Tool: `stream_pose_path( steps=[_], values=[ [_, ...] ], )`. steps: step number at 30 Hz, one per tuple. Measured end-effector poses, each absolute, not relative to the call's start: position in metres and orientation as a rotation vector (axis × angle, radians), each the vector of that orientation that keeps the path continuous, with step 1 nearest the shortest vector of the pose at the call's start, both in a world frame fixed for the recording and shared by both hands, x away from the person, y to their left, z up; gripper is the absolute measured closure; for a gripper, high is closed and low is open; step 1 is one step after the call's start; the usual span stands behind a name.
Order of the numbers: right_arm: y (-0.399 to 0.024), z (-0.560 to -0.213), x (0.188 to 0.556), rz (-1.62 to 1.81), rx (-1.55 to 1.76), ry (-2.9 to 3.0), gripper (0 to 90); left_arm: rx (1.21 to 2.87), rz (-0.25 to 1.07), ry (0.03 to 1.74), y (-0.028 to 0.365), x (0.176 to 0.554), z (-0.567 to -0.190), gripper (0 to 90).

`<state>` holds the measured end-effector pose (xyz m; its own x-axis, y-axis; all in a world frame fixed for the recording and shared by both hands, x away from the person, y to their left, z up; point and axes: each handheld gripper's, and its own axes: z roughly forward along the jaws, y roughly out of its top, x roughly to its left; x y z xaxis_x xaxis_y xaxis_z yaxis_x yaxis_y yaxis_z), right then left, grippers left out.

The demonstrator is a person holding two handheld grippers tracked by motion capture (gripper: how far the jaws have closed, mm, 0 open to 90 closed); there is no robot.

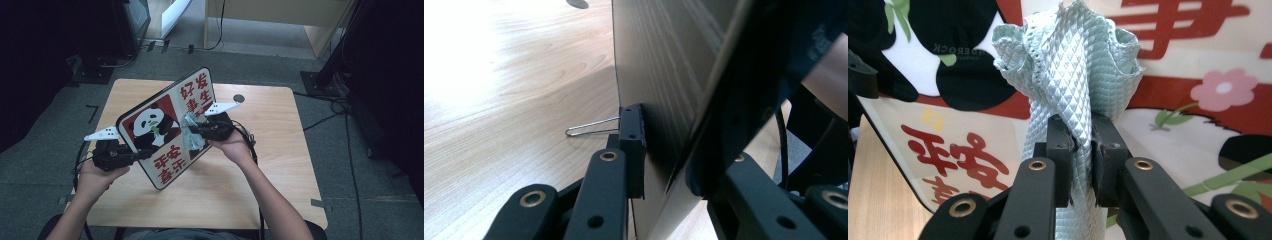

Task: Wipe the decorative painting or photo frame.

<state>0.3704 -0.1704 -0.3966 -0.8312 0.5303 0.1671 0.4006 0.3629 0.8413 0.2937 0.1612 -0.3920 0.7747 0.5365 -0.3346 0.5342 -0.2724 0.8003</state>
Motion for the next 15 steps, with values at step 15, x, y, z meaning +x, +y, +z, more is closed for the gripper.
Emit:
stream_pose_path(
  steps=[15],
  values=[
    [-0.172,-0.41,0.367,1.448,0.874,2.501,81.3,1.928,0.001,0.81,0.161,0.294,-0.392,76.0]
  ],
)
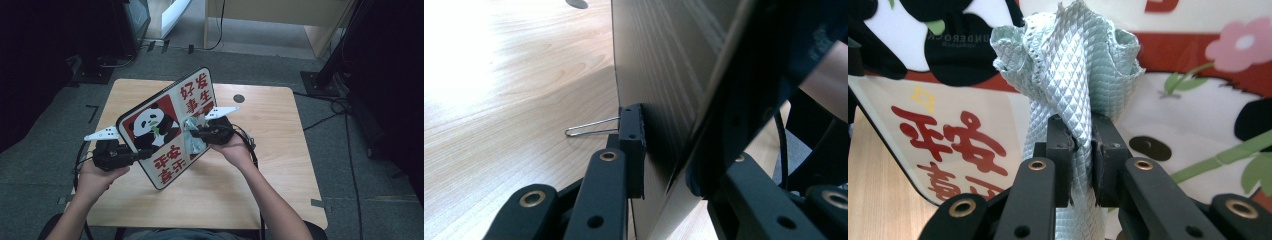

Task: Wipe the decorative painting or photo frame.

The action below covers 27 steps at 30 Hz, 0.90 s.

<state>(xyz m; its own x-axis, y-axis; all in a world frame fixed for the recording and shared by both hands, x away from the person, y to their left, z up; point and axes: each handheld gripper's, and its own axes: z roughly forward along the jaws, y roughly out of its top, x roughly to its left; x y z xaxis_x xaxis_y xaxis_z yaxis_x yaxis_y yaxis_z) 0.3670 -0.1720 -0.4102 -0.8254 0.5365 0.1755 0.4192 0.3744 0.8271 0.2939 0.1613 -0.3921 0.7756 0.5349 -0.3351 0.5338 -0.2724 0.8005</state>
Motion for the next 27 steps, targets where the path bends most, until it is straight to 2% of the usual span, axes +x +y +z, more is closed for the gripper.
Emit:
stream_pose_path(
  steps=[27],
  values=[
    [-0.175,-0.439,0.359,1.377,0.917,2.549,80.9,1.93,-0.004,0.803,0.162,0.294,-0.392,75.8]
  ],
)
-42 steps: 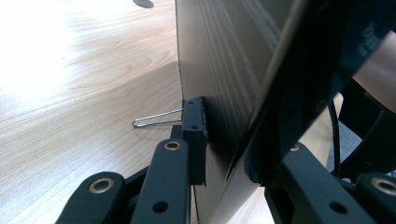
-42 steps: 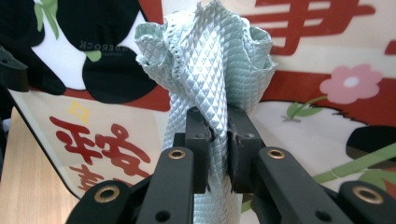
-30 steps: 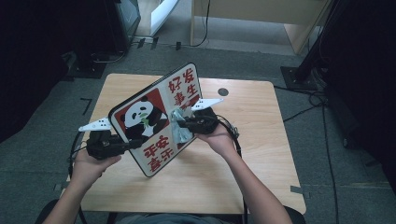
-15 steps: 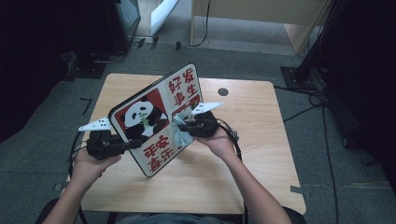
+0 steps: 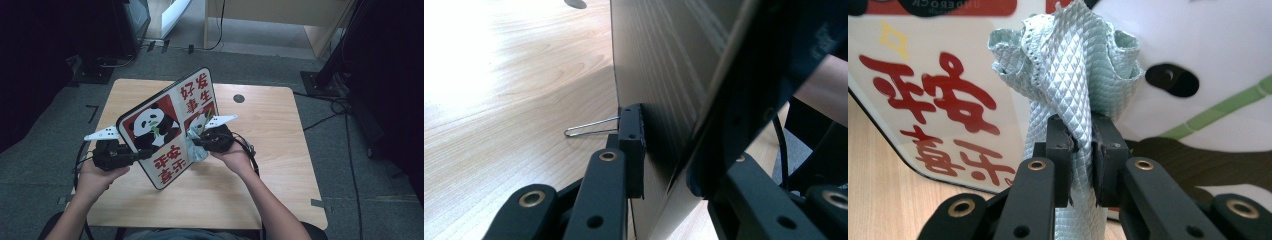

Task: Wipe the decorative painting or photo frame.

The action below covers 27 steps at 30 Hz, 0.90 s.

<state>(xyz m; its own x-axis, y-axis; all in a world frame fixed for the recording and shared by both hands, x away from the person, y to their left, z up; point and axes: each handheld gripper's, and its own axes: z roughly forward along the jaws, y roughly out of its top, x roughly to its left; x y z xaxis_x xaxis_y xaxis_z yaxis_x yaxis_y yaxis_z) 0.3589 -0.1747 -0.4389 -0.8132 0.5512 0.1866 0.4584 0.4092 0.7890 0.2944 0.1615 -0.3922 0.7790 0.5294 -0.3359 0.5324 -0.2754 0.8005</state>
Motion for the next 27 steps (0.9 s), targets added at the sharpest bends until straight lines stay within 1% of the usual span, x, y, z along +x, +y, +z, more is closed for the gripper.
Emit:
stream_pose_path(
  steps=[17,23,27],
  values=[
    [-0.177,-0.453,0.357,1.362,0.941,2.575,80.9,1.929,-0.009,0.802,0.162,0.295,-0.392,75.6],
    [-0.175,-0.446,0.357,1.33,0.944,2.598,81.3,1.928,-0.006,0.802,0.162,0.295,-0.393,75.6],
    [-0.171,-0.429,0.354,1.386,0.899,2.574,81.2,1.92,-0.01,0.802,0.162,0.295,-0.394,75.3]
  ],
)
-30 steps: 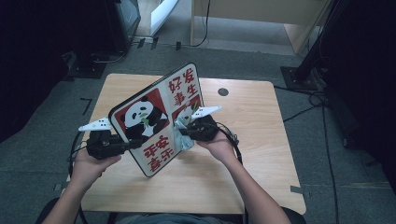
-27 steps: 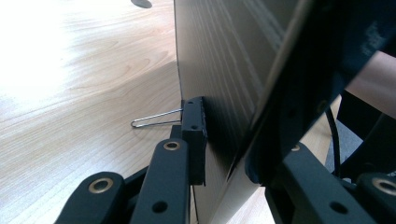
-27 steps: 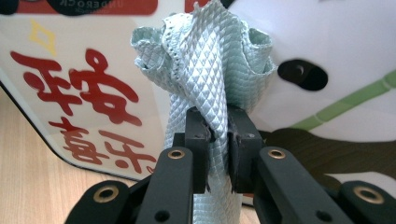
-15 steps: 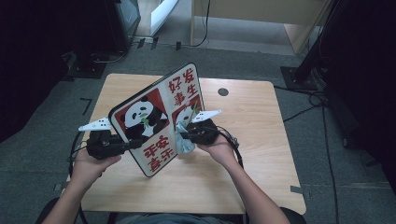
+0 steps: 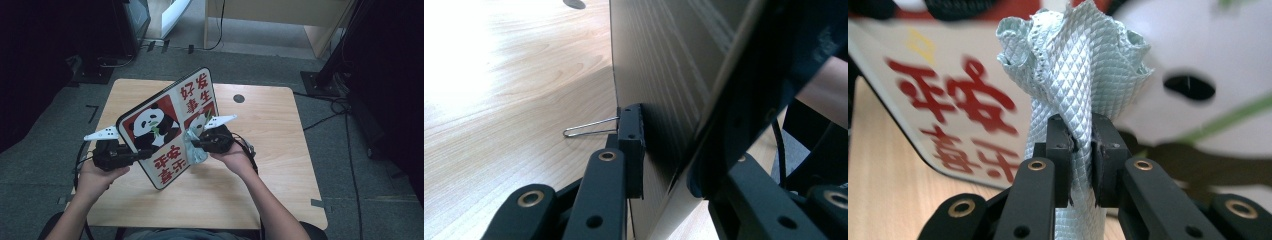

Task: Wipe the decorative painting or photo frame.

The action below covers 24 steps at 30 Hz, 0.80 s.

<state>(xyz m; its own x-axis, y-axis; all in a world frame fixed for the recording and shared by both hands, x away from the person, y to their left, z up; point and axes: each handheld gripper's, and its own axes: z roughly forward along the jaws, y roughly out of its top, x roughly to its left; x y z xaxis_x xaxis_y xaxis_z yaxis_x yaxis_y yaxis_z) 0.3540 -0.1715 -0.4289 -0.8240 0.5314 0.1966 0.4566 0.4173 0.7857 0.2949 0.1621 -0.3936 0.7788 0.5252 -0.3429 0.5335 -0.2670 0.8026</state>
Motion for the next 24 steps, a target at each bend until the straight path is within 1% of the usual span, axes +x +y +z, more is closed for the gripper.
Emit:
stream_pose_path(
  steps=[1,4,5,10,11,12,14,15,17,21,24],
  values=[
    [-0.171,-0.429,0.354,1.386,0.899,2.574,81.2,1.92,-0.01,0.802,0.162,0.295,-0.394,75.2],
    [-0.166,-0.415,0.351,1.408,0.859,2.558,81.2,1.917,-0.014,0.803,0.162,0.295,-0.394,74.7],
    [-0.162,-0.405,0.349,1.413,0.839,2.552,81.2,1.92,-0.015,0.807,0.162,0.295,-0.394,74.7],
    [-0.155,-0.39,0.346,1.441,0.8,2.543,81.2,1.935,-0.001,0.81,0.161,0.292,-0.396,73.9],
    [-0.153,-0.381,0.346,1.455,0.783,2.535,81.2,1.934,0.001,0.814,0.162,0.29,-0.395,73.4],
    [-0.153,-0.381,0.346,1.455,0.783,2.535,81.2,1.934,0.001,0.814,0.162,0.29,-0.395,73.5],
    [-0.15,-0.365,0.346,1.48,0.757,2.514,81.2,1.934,0.009,0.814,0.164,0.288,-0.395,73.5],
    [-0.15,-0.365,0.346,1.48,0.757,2.514,81.2,1.927,0.005,0.823,0.164,0.287,-0.395,73.5],
    [-0.148,-0.352,0.347,1.513,0.733,2.495,81.3,1.924,0.009,0.828,0.166,0.285,-0.395,73.5],
    [-0.145,-0.342,0.347,1.535,0.717,2.489,81.3,1.918,0.014,0.842,0.168,0.282,-0.395,73.6],
    [-0.141,-0.334,0.35,1.547,0.697,2.483,81.3,1.918,0.013,0.847,0.17,0.28,-0.395,75.4]
  ],
)
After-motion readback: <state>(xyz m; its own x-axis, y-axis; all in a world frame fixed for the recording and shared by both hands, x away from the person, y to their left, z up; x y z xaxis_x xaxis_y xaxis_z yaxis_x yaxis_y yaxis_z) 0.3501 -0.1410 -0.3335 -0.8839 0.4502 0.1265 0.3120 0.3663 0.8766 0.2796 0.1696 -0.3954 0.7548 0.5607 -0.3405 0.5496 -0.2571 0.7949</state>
